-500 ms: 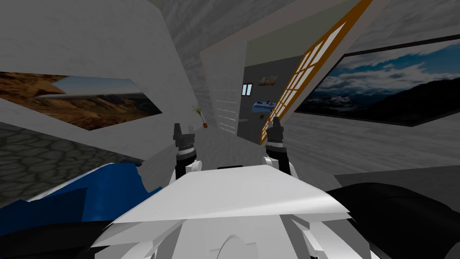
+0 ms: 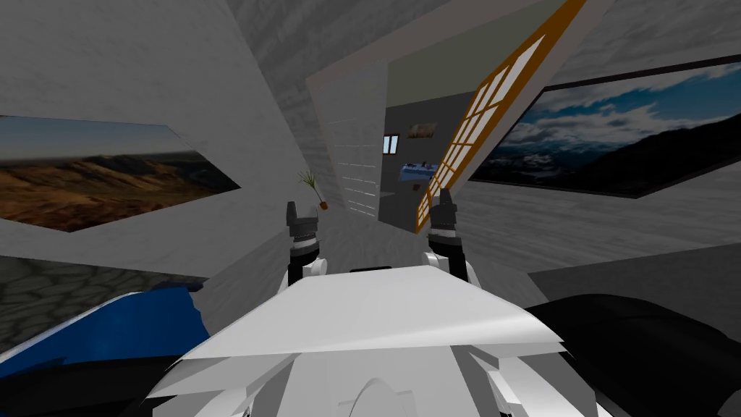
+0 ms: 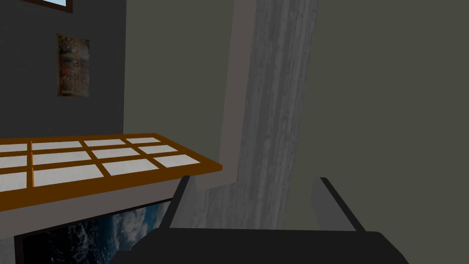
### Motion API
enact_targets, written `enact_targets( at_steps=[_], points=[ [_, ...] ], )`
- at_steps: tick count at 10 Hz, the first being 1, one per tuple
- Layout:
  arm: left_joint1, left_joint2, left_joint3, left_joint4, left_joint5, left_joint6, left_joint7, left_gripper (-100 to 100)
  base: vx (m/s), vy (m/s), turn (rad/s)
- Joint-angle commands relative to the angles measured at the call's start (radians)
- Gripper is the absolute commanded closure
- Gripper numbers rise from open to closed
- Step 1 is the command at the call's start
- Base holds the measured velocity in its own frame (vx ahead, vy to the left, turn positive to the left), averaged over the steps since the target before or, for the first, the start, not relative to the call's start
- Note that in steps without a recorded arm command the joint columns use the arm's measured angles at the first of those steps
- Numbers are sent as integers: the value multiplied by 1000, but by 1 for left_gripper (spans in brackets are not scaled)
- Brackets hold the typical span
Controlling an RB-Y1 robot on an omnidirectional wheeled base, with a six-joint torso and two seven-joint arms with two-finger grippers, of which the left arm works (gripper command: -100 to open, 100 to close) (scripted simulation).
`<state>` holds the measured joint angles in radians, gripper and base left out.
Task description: Push the door open
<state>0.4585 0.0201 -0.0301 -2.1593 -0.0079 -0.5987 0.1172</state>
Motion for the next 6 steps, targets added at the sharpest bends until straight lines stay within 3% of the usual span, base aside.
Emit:
enact_targets(
  at_steps=[1,6],
  points=[
    [-9,8,-2,31,14,-10,22,-100,154,0,-115],
    [-36,31,-11,130,66,-35,97,-100,106,11,-145]
  ],
)
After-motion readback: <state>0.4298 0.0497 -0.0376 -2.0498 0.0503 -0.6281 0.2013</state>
